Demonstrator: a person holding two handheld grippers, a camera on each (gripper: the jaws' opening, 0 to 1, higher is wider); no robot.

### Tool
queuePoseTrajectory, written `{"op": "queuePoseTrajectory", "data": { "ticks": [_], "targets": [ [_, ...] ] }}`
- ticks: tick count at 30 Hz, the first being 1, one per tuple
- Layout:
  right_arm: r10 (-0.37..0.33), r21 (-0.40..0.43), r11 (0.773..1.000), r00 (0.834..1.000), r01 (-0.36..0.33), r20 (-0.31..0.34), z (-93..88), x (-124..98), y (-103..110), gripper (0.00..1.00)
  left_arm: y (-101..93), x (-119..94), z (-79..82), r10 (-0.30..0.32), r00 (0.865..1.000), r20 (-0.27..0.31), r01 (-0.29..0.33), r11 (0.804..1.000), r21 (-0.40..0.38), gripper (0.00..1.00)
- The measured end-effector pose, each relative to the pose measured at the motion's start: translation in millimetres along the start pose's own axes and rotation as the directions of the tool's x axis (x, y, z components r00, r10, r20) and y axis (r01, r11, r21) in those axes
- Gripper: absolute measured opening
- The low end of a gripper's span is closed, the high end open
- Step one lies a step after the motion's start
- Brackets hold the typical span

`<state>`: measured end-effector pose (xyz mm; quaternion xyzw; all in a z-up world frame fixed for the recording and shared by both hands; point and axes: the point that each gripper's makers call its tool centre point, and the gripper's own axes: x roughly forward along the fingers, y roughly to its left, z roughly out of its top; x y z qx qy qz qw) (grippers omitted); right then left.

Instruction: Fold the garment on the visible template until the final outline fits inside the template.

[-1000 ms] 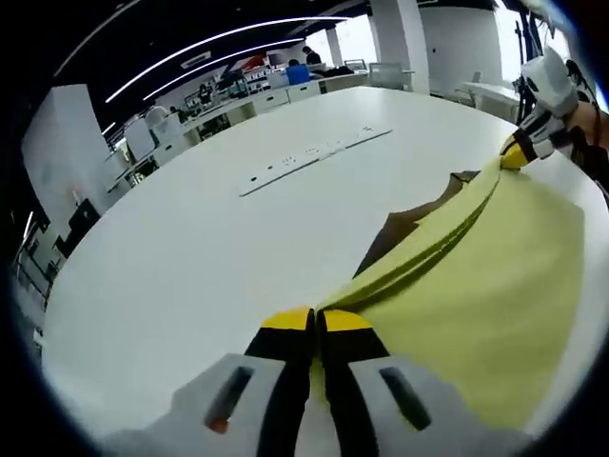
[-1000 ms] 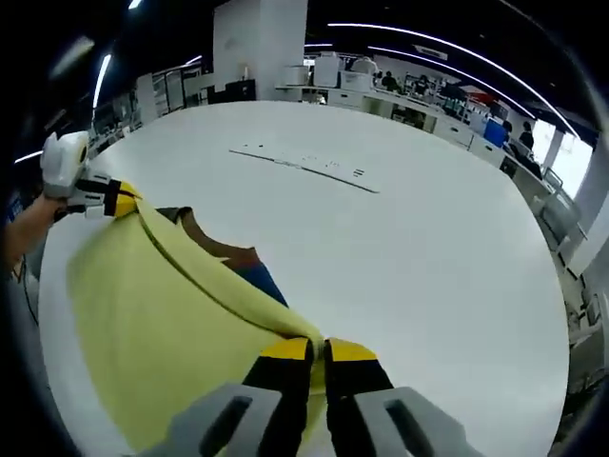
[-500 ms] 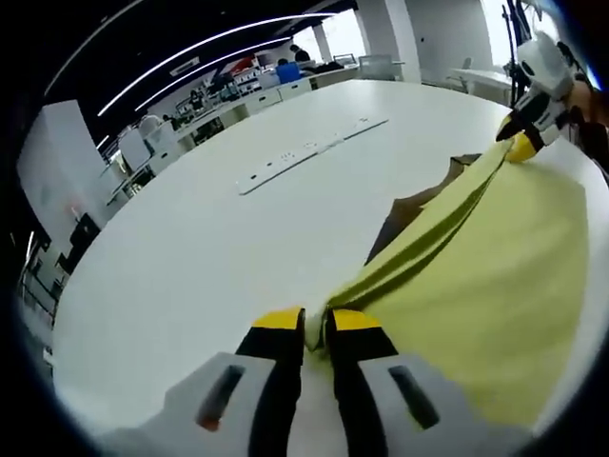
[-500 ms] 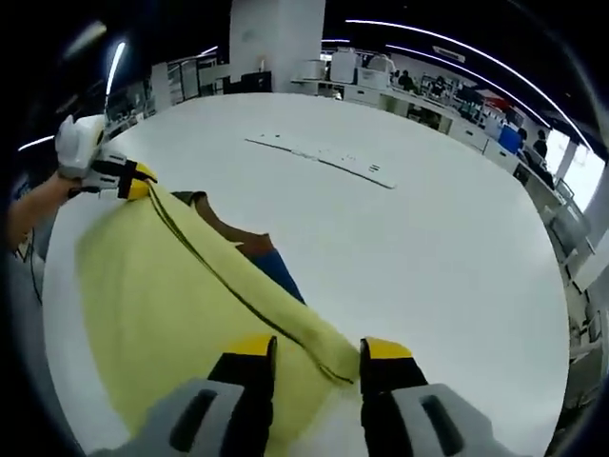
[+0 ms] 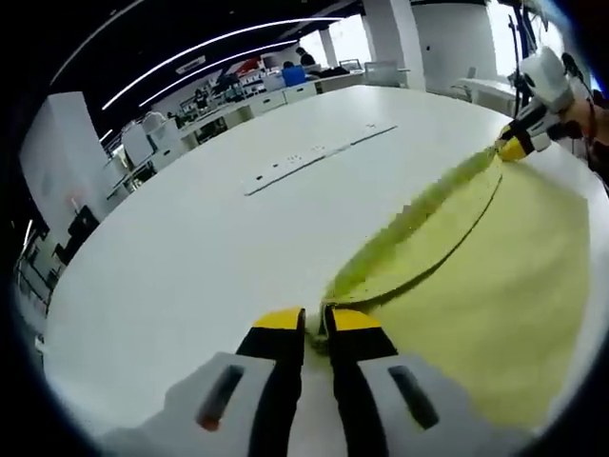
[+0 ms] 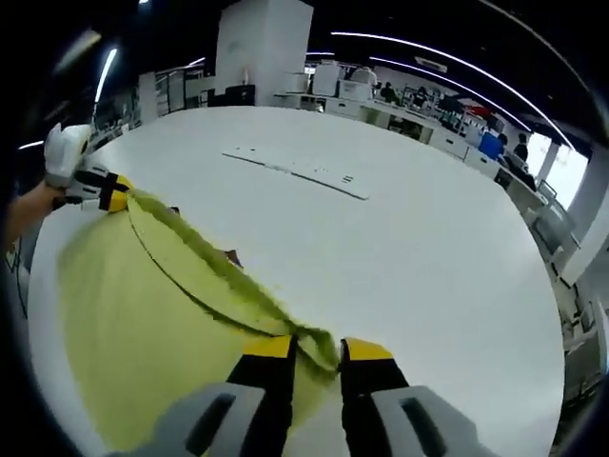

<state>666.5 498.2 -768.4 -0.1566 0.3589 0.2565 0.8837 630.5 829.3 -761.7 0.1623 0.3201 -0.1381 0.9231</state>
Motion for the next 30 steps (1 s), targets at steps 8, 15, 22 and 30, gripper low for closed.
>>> {"op": "queuePoseTrajectory", "data": {
  "ticks": [8,15,22,30],
  "targets": [
    [-0.057,0.103,0.993,0.998,0.054,0.027,5.5,3,-13,0.16,6.0,0,-1.7,0.016,1.0,0.014,-0.014,0.994,-0.105,0.12],
    [-0.024,0.207,0.978,0.999,0.014,0.046,6.3,-6,-8,0.32,8.2,-16,-8.6,0.031,1.0,0.002,-0.031,0.994,-0.102,0.17],
    [0.079,0.262,0.961,0.995,-0.091,0.053,5.6,-25,17,0.55,1.9,-38,-11.7,-0.033,0.999,0.032,0.038,0.988,-0.152,0.3],
    [0.149,0.25,0.955,0.987,-0.159,0.057,-5.4,-50,40,0.74,0.7,-67,-9.2,-0.092,0.99,0.107,0.115,0.964,-0.239,0.44]
  ]
}}
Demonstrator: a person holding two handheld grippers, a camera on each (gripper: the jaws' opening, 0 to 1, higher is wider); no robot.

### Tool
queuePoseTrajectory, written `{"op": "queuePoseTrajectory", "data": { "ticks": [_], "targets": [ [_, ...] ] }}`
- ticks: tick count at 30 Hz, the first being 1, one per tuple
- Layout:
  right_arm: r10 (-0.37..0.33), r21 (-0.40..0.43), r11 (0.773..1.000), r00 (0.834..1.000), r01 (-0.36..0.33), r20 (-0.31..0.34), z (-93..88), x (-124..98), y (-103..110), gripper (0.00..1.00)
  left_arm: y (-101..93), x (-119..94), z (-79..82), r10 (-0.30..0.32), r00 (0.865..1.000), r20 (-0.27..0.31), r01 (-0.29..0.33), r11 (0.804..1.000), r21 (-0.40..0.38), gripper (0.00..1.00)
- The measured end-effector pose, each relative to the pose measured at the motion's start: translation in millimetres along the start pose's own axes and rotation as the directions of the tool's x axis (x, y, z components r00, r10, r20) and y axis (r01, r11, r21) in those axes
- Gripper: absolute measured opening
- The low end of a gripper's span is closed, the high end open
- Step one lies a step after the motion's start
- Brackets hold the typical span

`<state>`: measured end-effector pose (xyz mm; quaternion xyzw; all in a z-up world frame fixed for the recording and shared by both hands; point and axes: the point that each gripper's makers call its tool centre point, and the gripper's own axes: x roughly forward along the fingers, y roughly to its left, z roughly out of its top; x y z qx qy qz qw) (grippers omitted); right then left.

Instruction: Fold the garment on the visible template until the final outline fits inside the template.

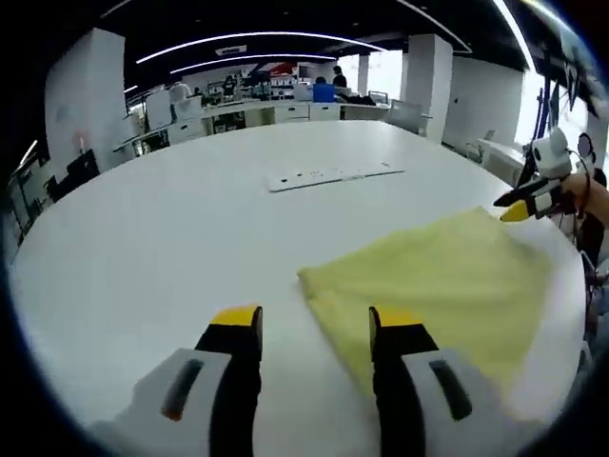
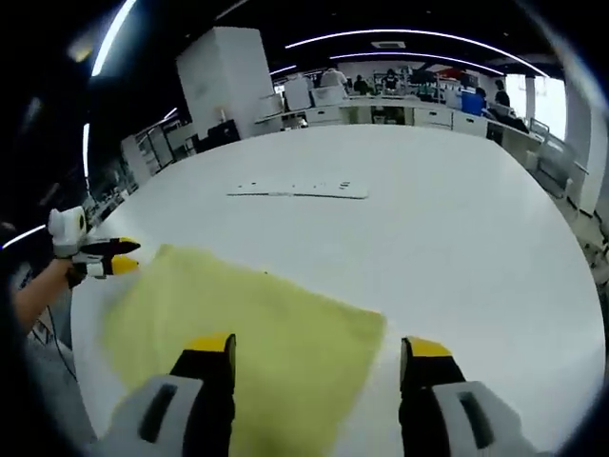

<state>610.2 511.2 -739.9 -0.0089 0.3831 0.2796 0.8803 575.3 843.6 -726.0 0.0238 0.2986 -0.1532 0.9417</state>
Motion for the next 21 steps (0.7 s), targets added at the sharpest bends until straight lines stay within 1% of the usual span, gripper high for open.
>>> {"op": "queuePoseTrajectory", "data": {
  "ticks": [1,2,3,4,6,9,12,14,15,17,21],
  "targets": [
    [0.008,0.002,1.0,1.0,-0.008,0.001,-1.9,-3,3,0.76,-2.4,-3,-0.1,-0.014,1.0,0.008,0.014,1.0,-0.018,0.45],
    [0.014,0.006,1.0,1.0,-0.014,0.0,-4.1,-6,5,0.76,-7.3,-6,1.0,-0.043,0.999,0.028,0.043,0.999,-0.018,0.46],
    [0.025,0.011,1.0,1.0,-0.025,-0.005,-8.3,-8,7,0.77,-8.8,-9,0.8,-0.049,0.998,0.036,0.049,0.999,-0.013,0.47],
    [0.031,0.011,0.999,0.999,-0.031,-0.009,-10.9,-10,10,0.78,-10.5,-12,-1.9,-0.05,0.998,0.032,0.05,0.999,-0.012,0.48],
    [0.042,0.007,0.999,0.999,-0.041,-0.018,-16.4,-14,14,0.79,-15.7,-17,-5.4,-0.074,0.997,0.023,0.075,0.997,-0.017,0.49],
    [0.065,-0.013,0.998,0.997,-0.065,-0.044,-28.4,-24,23,0.8,-24.0,-26,-8.4,-0.109,0.994,0.025,0.109,0.994,-0.017,0.51],
    [0.074,-0.023,0.997,0.996,-0.076,-0.056,-36.0,-34,28,0.8,-30.4,-34,-10.7,-0.136,0.99,0.026,0.136,0.991,-0.007,0.52],
    [0.082,-0.031,0.996,0.995,-0.084,-0.061,-40.2,-40,31,0.8,-33.5,-40,-13.4,-0.147,0.989,0.022,0.147,0.989,-0.002,0.52],
    [0.085,-0.032,0.996,0.994,-0.088,-0.065,-42.0,-43,32,0.8,-35.1,-44,-15.7,-0.15,0.989,0.014,0.15,0.989,0.015,0.52],
    [0.09,-0.034,0.995,0.994,-0.092,-0.068,-45.5,-49,34,0.8,-37.7,-50,-18.4,-0.157,0.988,0.008,0.156,0.987,0.028,0.49],
    [0.107,-0.056,0.992,0.991,-0.112,-0.083,-53.9,-59,39,0.78,-41.8,-62,-27.2,-0.176,0.984,0.003,0.176,0.984,0.027,0.48]
  ]
}}
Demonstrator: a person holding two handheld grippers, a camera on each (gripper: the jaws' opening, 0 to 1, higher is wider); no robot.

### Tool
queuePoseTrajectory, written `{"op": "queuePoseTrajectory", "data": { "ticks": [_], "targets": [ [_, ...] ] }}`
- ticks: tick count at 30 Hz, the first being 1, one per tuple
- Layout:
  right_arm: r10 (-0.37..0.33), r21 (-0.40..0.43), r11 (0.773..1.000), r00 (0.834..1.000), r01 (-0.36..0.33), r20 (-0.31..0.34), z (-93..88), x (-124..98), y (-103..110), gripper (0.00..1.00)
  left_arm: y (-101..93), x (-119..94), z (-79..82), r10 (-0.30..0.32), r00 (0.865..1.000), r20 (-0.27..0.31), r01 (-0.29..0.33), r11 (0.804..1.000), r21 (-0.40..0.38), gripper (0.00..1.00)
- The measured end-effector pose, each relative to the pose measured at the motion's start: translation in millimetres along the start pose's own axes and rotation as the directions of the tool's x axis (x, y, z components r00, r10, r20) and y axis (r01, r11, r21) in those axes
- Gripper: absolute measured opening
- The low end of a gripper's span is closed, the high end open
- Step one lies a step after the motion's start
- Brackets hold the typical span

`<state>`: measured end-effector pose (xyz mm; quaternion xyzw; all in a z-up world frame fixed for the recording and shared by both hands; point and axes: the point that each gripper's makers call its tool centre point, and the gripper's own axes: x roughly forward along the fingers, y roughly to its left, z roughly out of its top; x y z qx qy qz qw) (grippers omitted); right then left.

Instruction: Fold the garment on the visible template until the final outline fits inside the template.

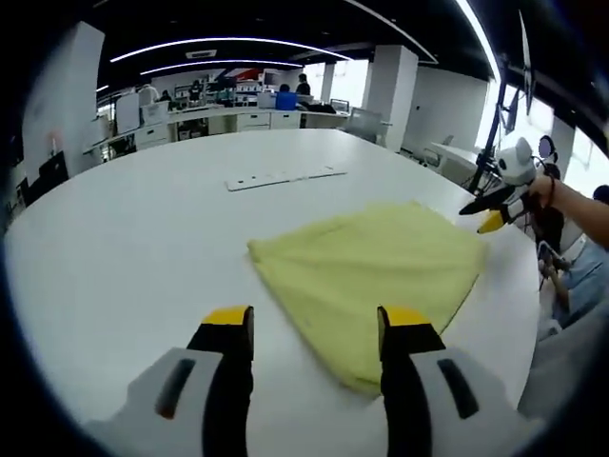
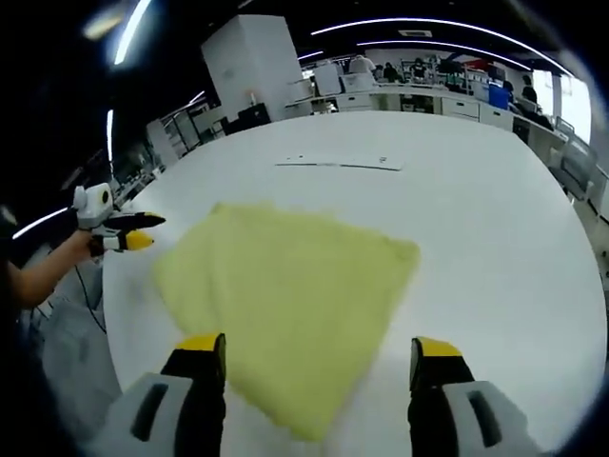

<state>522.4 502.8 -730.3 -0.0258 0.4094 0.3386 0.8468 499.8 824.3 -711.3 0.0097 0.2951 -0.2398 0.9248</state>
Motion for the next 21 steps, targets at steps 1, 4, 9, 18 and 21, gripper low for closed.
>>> {"op": "queuePoseTrajectory", "data": {
  "ticks": [1,4,9,18,21],
  "targets": [
    [0.005,-0.009,1.0,1.0,-0.005,-0.006,-3.2,-3,2,0.76,-1.8,-3,-3.8,-0.002,1.0,-0.007,0.002,1.0,0.003,0.48],
    [0.012,-0.005,1.0,1.0,-0.012,-0.008,-9.3,-8,3,0.73,-4.6,-9,-13.4,-0.003,1.0,-0.019,0.003,1.0,0.008,0.49],
    [0.029,0.001,1.0,0.999,-0.029,-0.021,-22.3,-12,9,0.67,-8.4,-17,-30.7,0.001,0.999,-0.046,-0.002,1.0,-0.012,0.48],
    [0.027,0.011,1.0,0.999,-0.027,-0.035,-42.9,-18,13,0.6,-22.7,-24,-48.5,-0.02,0.998,-0.061,0.017,0.999,-0.049,0.41],
    [0.025,0.016,1.0,0.999,-0.024,-0.042,-49.5,-20,15,0.56,-23.0,-22,-54.3,-0.02,0.998,-0.067,0.016,0.998,-0.059,0.37]
  ]
}}
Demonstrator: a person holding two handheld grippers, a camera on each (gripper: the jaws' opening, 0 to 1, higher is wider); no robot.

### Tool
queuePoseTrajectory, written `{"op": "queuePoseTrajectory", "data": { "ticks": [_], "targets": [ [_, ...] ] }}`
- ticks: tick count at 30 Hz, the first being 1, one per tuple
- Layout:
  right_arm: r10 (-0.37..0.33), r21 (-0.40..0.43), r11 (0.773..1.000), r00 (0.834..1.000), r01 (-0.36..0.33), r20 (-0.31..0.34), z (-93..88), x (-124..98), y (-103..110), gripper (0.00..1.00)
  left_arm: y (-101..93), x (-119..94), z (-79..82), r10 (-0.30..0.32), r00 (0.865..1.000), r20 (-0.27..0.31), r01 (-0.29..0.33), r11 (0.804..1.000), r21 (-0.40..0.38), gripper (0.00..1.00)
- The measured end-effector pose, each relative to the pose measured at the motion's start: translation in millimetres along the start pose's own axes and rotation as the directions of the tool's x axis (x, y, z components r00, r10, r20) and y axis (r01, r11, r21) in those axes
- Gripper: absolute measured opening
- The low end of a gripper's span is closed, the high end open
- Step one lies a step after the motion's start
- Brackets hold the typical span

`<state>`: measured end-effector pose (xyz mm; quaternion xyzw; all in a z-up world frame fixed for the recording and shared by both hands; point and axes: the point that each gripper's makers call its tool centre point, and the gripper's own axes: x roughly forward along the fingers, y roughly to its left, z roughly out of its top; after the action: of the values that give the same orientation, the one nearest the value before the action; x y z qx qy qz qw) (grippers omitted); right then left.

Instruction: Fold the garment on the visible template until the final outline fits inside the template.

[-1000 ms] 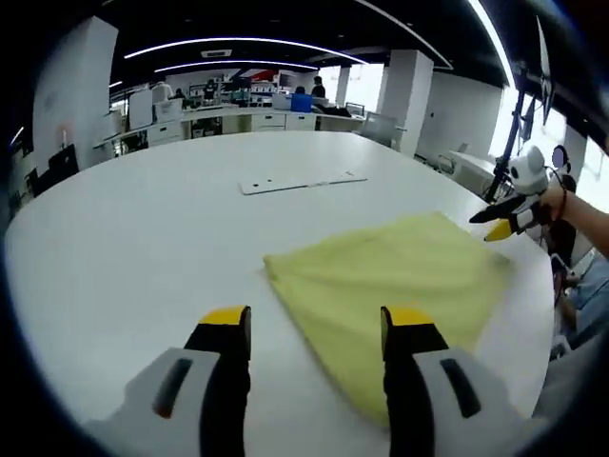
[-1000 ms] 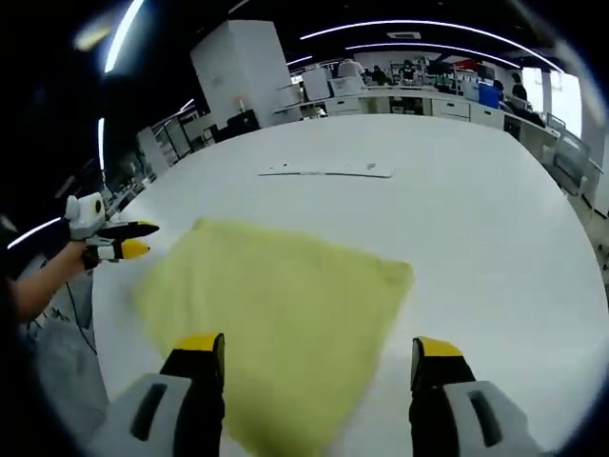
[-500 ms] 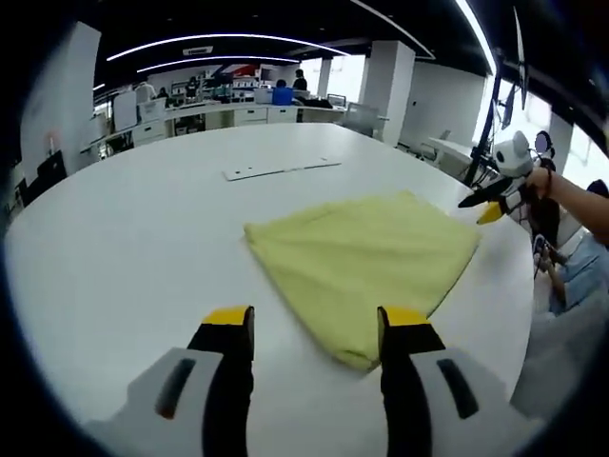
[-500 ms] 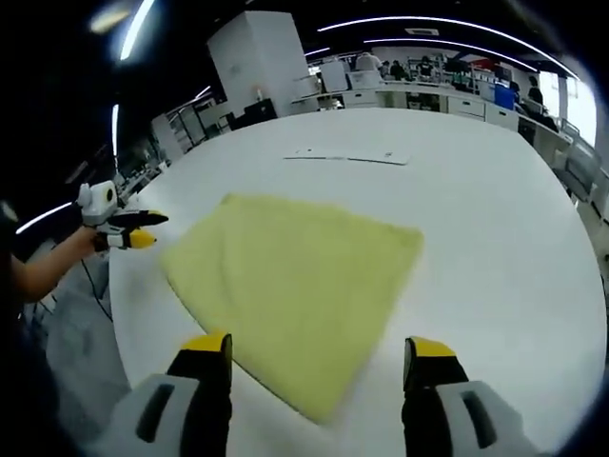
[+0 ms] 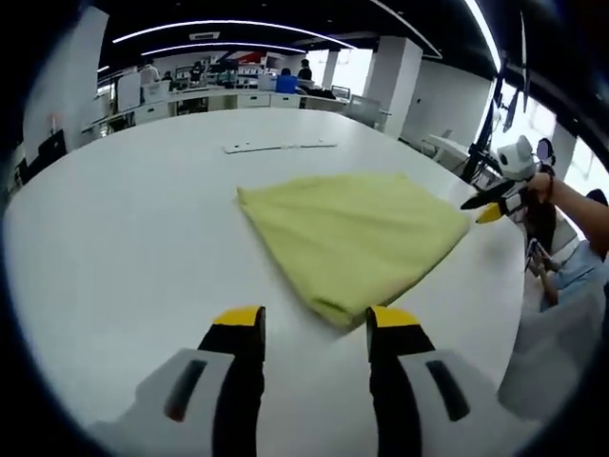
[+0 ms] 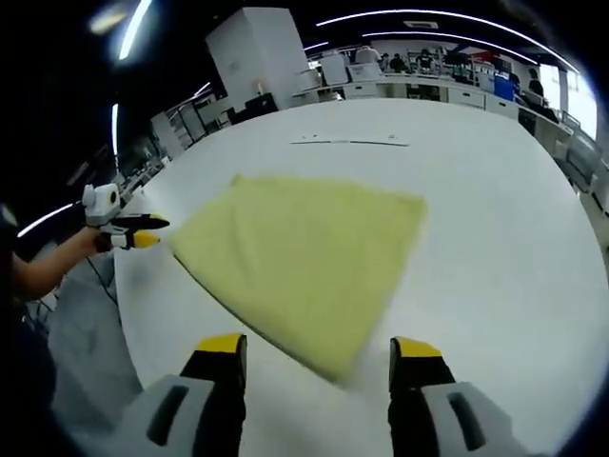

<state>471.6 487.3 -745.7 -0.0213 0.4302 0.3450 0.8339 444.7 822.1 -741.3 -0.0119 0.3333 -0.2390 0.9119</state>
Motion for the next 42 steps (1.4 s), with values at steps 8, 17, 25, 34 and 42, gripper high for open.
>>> {"op": "queuePoseTrajectory", "data": {
  "ticks": [8,17,25,34,42],
  "targets": [
    [0.002,0.007,1.0,1.0,-0.002,0.002,-10.6,2,0,0.4,-2.2,5,-9.6,-0.008,1.0,-0.006,0.008,0.999,-0.039,0.29],
    [-0.018,0.047,0.999,0.999,0.017,0.031,-11.7,-1,-8,0.2,-7.5,13,-7.7,-0.038,0.999,0.02,0.04,0.993,-0.11,0.21],
    [-0.035,0.074,0.997,0.997,0.029,0.07,-7.2,-3,-16,0.1,-13.0,19,-12.2,-0.056,0.998,0.008,0.056,0.992,-0.109,0.14],
    [-0.043,0.093,0.995,0.997,0.036,0.069,-10.6,-1,-16,0.06,-13.5,18,-16.6,-0.071,0.997,0.004,0.071,0.99,-0.121,0.06],
    [-0.048,0.092,0.995,0.996,0.042,0.072,-9.7,1,-16,0.0,-15.0,19,-11.9,-0.089,0.996,0.004,0.089,0.99,-0.114,0.0]
  ]
}}
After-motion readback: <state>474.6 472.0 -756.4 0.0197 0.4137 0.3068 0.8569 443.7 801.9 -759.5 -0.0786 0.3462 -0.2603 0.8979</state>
